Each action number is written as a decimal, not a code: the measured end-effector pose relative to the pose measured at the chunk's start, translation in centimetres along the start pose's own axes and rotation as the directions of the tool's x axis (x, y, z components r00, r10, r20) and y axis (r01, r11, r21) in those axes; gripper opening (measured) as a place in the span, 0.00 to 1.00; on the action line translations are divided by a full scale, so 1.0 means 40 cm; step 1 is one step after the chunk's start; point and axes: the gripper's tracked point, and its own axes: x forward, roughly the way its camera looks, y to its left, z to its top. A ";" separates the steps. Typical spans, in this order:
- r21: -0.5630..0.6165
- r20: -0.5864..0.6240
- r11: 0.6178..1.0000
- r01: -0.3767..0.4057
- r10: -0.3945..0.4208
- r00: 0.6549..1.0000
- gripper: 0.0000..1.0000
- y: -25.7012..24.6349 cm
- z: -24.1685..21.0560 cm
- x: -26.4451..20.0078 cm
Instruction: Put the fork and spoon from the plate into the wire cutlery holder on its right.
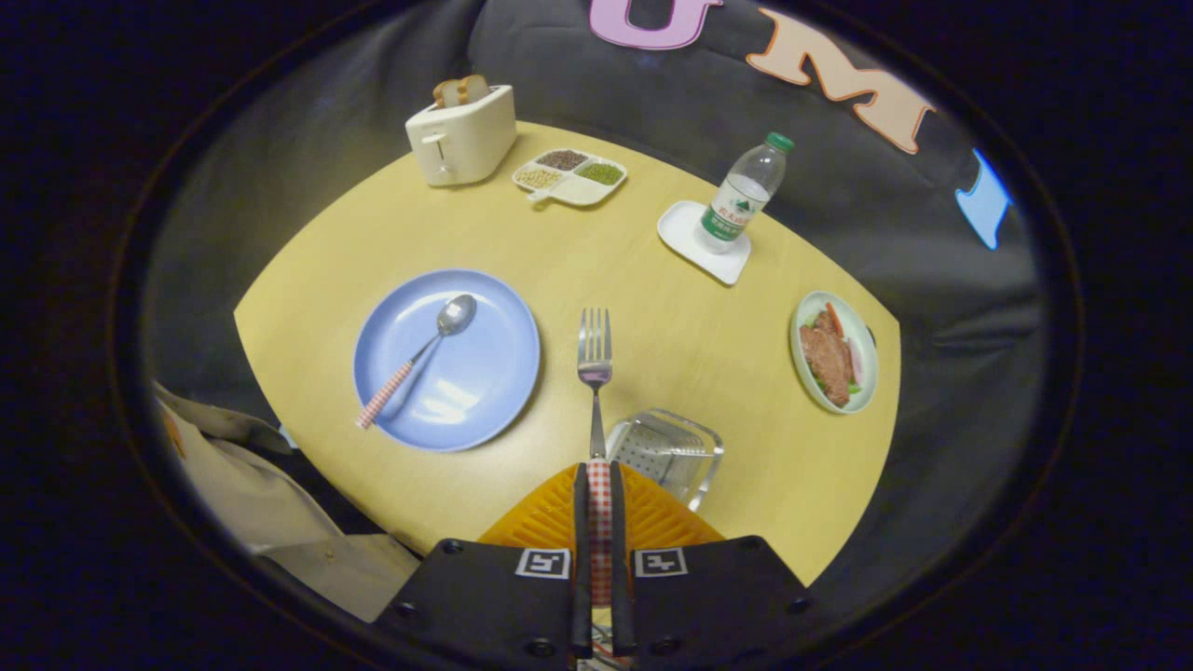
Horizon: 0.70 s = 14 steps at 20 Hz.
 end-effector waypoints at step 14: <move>-0.122 -0.215 0.992 -0.037 0.010 0.977 0.11 -0.088 -0.131 -0.032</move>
